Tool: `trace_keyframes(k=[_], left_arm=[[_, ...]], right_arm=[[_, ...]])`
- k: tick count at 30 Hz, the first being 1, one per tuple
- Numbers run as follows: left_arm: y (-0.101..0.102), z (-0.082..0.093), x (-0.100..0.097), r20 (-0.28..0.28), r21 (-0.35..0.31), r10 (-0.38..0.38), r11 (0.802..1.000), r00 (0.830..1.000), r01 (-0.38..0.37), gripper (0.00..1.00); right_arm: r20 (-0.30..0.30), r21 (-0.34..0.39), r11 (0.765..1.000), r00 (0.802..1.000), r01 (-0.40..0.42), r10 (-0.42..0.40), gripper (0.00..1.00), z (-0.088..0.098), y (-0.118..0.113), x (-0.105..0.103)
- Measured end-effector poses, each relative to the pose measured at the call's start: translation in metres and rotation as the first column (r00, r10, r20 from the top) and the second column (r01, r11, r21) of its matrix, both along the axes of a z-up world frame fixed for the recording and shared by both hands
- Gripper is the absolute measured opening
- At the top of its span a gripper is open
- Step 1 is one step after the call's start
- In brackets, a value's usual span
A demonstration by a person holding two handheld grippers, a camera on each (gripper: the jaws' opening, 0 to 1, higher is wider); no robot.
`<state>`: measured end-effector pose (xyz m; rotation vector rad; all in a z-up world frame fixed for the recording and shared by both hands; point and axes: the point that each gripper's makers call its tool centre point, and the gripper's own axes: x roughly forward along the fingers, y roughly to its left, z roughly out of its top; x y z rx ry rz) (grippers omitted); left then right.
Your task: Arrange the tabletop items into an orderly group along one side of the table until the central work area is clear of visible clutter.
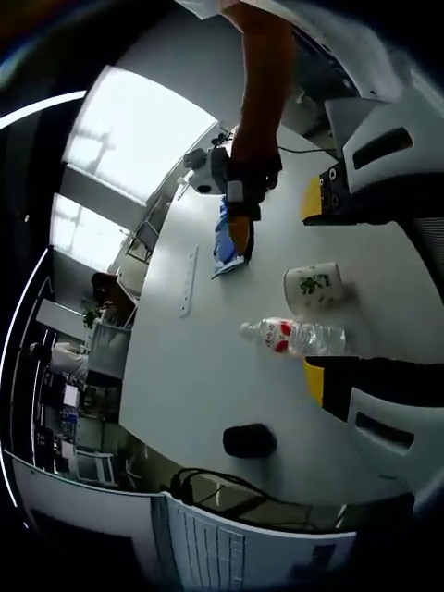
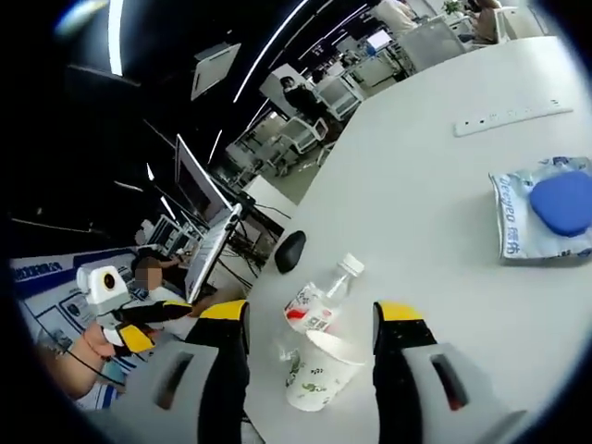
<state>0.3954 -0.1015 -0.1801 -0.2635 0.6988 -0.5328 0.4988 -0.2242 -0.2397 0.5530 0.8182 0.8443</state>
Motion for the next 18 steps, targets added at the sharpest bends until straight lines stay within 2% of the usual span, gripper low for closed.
trace_keyframes(k=[5, 12, 18], left_arm=[[0.007, -0.004, -0.001, -0.010, -0.014, -0.004, 1.000, 1.000, 0.004, 0.57], [0.012, -0.007, 0.004, -0.014, -0.031, -0.021, 0.999, 1.000, 0.021, 0.57], [0.009, -0.010, 0.006, -0.018, -0.054, -0.054, 0.997, 0.998, 0.053, 0.57]], right_arm=[[-0.074, 0.080, 0.996, 0.997, 0.037, -0.032, 0.52, -0.010, 0.019, 0.013], [-0.141, 0.133, 0.989, 0.989, 0.067, -0.048, 0.52, -0.031, 0.038, 0.028], [-0.185, 0.172, 0.980, 0.980, 0.102, -0.070, 0.51, -0.043, 0.046, 0.038]])
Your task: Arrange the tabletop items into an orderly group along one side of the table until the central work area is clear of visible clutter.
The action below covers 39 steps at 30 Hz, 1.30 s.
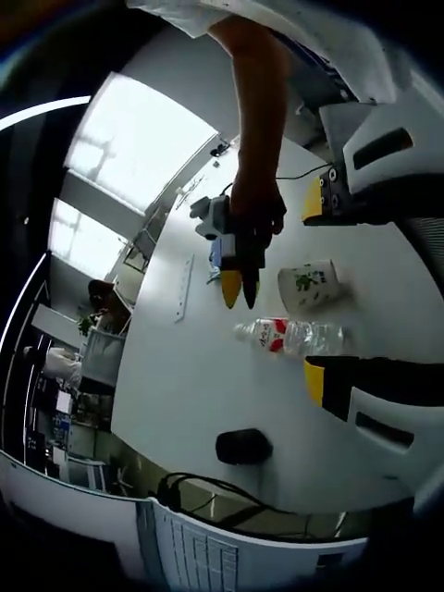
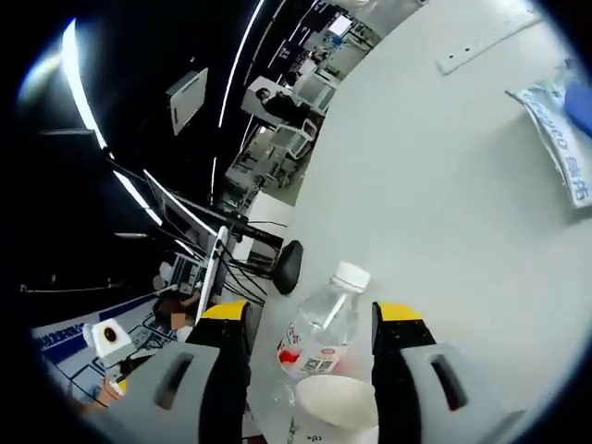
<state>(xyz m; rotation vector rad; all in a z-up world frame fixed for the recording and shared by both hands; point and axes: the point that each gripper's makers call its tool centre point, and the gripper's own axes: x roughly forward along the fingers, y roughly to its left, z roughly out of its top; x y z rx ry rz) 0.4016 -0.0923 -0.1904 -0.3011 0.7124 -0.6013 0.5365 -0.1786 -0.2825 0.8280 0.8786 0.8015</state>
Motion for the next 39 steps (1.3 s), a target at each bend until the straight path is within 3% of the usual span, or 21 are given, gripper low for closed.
trace_keyframes(k=[14, 28, 33, 38, 39], left_arm=[[0.000, -0.013, 0.006, -0.008, -0.030, -0.041, 0.999, 0.999, 0.041, 0.56], [-0.001, -0.021, 0.016, -0.012, -0.056, -0.047, 0.997, 0.999, 0.046, 0.55], [-0.002, -0.026, 0.019, -0.020, -0.064, -0.049, 0.997, 0.999, 0.048, 0.55], [-0.004, -0.032, 0.020, -0.028, -0.067, -0.056, 0.996, 0.998, 0.054, 0.54], [-0.005, -0.032, 0.021, -0.028, -0.069, -0.055, 0.996, 0.998, 0.053, 0.54]], right_arm=[[-0.075, 0.079, 0.996, 0.997, 0.043, -0.037, 0.48, -0.023, 0.011, 0.008], [-0.120, 0.216, 0.973, 0.991, 0.079, -0.054, 0.35, -0.023, 0.029, 0.016], [-0.122, 0.230, 0.970, 0.992, 0.071, -0.044, 0.31, -0.023, 0.035, 0.018], [-0.125, 0.158, 0.986, 0.992, 0.053, -0.033, 0.20, -0.033, 0.034, 0.017], [-0.131, 0.176, 0.983, 0.991, 0.058, -0.035, 0.20, -0.031, 0.034, 0.017]])
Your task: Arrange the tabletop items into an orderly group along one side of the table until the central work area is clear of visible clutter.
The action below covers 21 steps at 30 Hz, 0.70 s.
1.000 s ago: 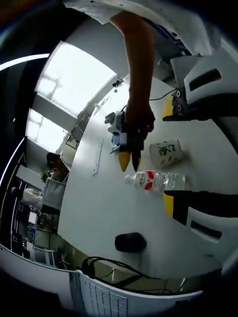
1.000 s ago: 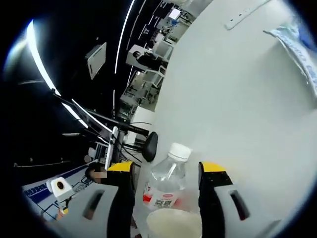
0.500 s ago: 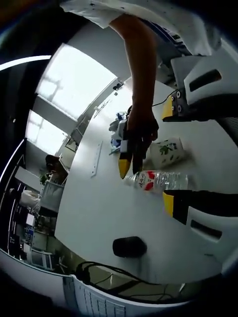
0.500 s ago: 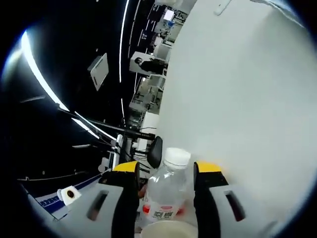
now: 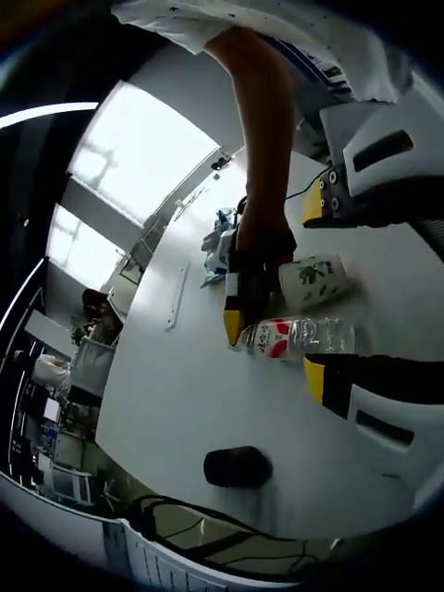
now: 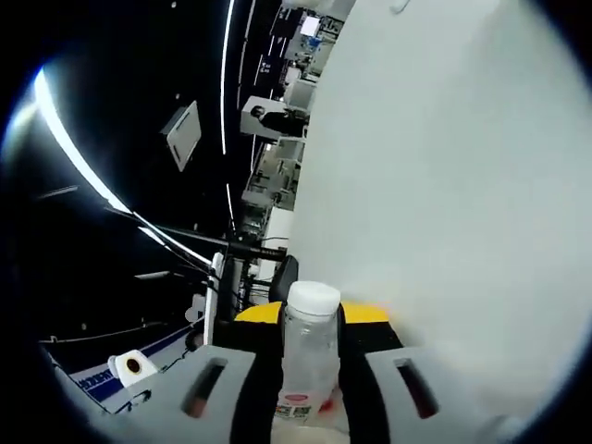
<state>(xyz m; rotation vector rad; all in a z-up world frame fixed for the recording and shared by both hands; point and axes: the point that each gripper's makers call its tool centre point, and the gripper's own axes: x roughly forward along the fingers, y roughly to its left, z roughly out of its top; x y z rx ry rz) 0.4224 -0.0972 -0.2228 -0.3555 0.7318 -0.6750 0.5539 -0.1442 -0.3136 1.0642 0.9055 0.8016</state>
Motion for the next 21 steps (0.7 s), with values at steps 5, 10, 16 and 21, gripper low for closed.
trace_keyframes(k=[5, 10, 16, 21], left_arm=[[-0.0032, -0.0010, 0.0011, 0.000, -0.004, -0.006, 1.000, 1.000, 0.006, 0.54], [-0.0030, -0.0026, 0.0021, 0.001, -0.003, -0.006, 1.000, 1.000, 0.006, 0.54], [-0.0037, -0.0075, 0.0019, -0.008, -0.009, -0.007, 1.000, 1.000, 0.007, 0.54], [-0.0042, -0.0089, 0.0019, -0.009, -0.011, -0.008, 1.000, 1.000, 0.008, 0.53]], right_arm=[[-0.004, 0.004, 1.000, 1.000, 0.010, -0.010, 0.20, -0.0003, -0.0013, 0.0021], [-0.007, 0.031, 1.000, 1.000, -0.003, 0.003, 0.23, 0.0016, -0.0006, 0.0039], [-0.015, 0.034, 0.999, 1.000, -0.023, 0.024, 0.24, 0.0016, 0.0025, 0.0052], [-0.004, 0.033, 0.999, 1.000, -0.030, 0.030, 0.23, 0.0003, 0.0065, 0.0069]])
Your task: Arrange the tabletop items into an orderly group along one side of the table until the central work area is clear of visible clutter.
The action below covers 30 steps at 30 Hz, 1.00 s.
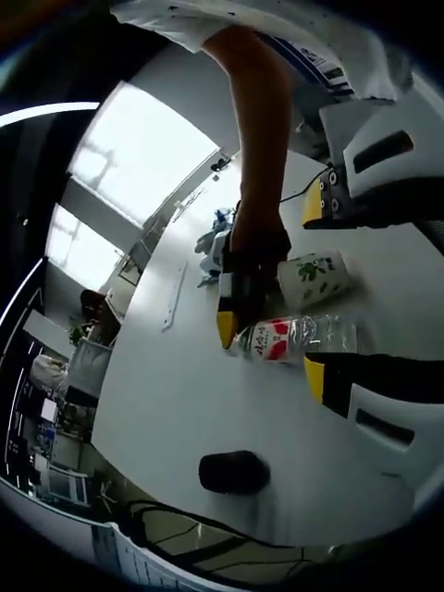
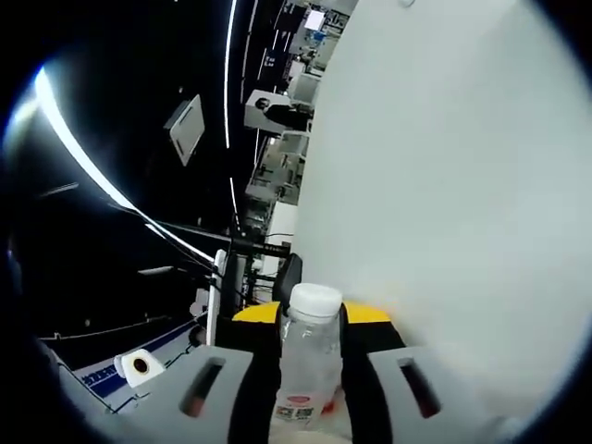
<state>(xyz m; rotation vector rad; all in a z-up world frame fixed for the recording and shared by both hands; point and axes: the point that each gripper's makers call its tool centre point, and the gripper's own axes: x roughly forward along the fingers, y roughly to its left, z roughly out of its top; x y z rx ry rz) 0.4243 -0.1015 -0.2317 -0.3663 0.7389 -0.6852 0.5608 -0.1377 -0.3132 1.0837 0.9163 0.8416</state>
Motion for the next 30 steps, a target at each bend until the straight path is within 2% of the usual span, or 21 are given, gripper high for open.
trace_keyframes(k=[6, 12, 22, 30], left_arm=[[0.001, -0.003, 0.000, -0.005, 0.000, 0.001, 1.000, 1.000, -0.001, 0.53], [0.003, -0.003, 0.002, -0.002, -0.004, 0.006, 1.000, 1.000, -0.006, 0.52], [0.009, -0.011, 0.009, -0.001, 0.005, -0.003, 1.000, 1.000, 0.003, 0.52], [0.016, -0.017, 0.018, 0.005, 0.008, -0.010, 1.000, 1.000, 0.010, 0.52]], right_arm=[[0.005, -0.034, 0.999, 0.999, -0.035, 0.035, 0.20, -0.003, 0.005, -0.001], [-0.007, -0.025, 0.999, 0.999, -0.035, 0.035, 0.19, -0.002, 0.006, -0.003], [0.031, -0.018, 0.999, 0.999, -0.035, 0.035, 0.18, 0.000, 0.009, -0.001], [0.069, -0.021, 0.999, 0.996, -0.049, 0.050, 0.18, 0.009, 0.010, -0.001]])
